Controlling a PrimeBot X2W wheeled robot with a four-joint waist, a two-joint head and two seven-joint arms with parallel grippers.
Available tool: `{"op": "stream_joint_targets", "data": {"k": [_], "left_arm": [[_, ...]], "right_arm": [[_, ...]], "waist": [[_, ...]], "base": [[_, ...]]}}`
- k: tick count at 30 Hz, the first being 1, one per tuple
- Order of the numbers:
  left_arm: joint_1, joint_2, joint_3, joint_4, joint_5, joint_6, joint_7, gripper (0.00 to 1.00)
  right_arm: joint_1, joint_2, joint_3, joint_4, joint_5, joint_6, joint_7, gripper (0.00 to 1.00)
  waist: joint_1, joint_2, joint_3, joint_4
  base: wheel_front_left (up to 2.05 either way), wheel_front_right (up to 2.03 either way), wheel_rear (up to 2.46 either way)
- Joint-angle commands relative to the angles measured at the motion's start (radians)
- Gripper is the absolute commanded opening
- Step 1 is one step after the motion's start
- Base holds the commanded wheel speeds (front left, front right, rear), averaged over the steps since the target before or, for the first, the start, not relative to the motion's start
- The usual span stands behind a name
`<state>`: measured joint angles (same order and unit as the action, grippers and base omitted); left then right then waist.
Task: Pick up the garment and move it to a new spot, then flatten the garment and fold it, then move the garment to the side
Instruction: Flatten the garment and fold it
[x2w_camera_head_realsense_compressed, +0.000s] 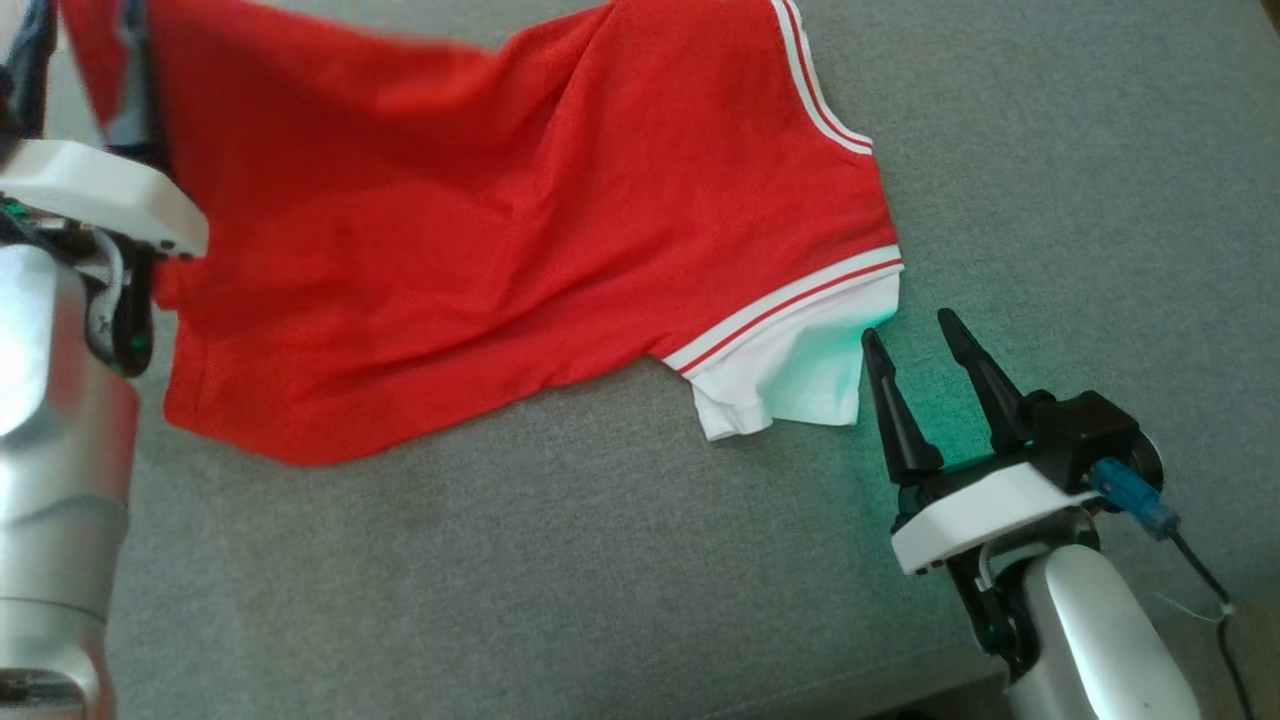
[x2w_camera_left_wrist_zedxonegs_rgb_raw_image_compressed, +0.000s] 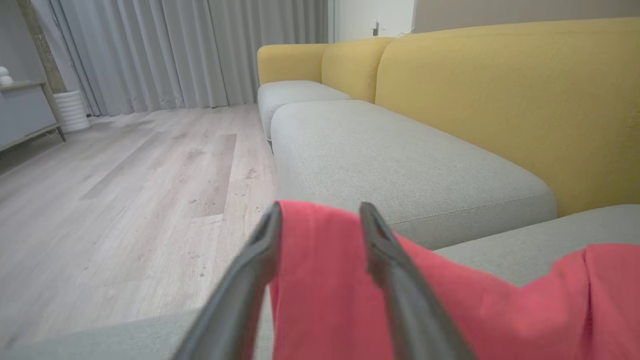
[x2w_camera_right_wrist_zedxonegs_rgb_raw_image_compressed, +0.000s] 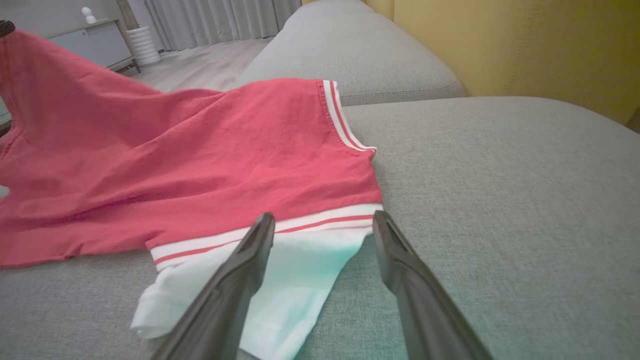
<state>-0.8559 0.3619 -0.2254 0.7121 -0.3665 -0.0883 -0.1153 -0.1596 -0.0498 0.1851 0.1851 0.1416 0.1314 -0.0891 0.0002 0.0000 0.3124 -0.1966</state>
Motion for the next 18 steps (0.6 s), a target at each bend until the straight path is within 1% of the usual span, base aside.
{"op": "stream_joint_targets", "data": {"k": [1,4,5,8,10,11,14,18], "left_arm": [[-0.036,0.034,0.03,-0.019,-0.025,-0.007,0.0,1.0],[0.0,0.003,0.014,-0.012,-0.051,-0.021,-0.007,1.0],[0.041,-0.024,0.004,-0.009,-0.075,-0.027,-0.018,1.0],[0.118,-0.063,-0.003,-0.013,-0.111,-0.032,-0.053,1.0],[0.177,-0.087,-0.016,-0.029,-0.117,-0.034,-0.086,1.0],[0.177,-0.087,-0.016,-0.029,-0.117,-0.034,-0.086,1.0],[0.272,-0.126,-0.026,-0.079,-0.121,-0.035,-0.126,1.0],[0.412,-0.166,-0.014,-0.187,-0.099,-0.017,-0.145,1.0]], "right_arm": [[-0.034,-0.001,0.017,-0.019,0.006,-0.001,-0.016,1.0],[-0.038,0.0,0.004,-0.008,0.003,-0.001,-0.019,1.0],[-0.039,0.0,-0.004,-0.005,-0.003,-0.001,-0.019,1.0],[-0.03,0.0,-0.021,-0.004,-0.013,-0.001,-0.011,1.0],[-0.02,0.0,-0.034,-0.006,-0.019,-0.001,-0.004,1.0],[-0.02,0.0,-0.034,-0.006,-0.019,-0.001,-0.004,1.0],[0.003,0.0,-0.054,-0.014,-0.028,-0.001,0.01,1.0],[0.034,0.0,-0.071,-0.023,-0.033,-0.001,0.031,1.0]], "waist": [[-0.0002,0.0,0.001,0.004],[-0.0002,0.0,-0.015,0.023],[-0.0002,0.0,-0.035,0.039],[-0.0002,0.0,-0.07,0.064],[-0.0002,0.0,-0.097,0.081],[-0.0002,0.0,-0.097,0.081],[-0.0002,0.0,-0.132,0.107],[-0.0002,0.0,-0.176,0.13]], "base": [[0.0,0.0,0.0],[0.0,0.0,0.0],[0.0,0.0,0.0],[0.0,0.0,0.0],[0.0,0.0,0.0],[0.0,0.0,0.0],[0.0,0.0,0.0],[0.0,0.0,0.0]]}}
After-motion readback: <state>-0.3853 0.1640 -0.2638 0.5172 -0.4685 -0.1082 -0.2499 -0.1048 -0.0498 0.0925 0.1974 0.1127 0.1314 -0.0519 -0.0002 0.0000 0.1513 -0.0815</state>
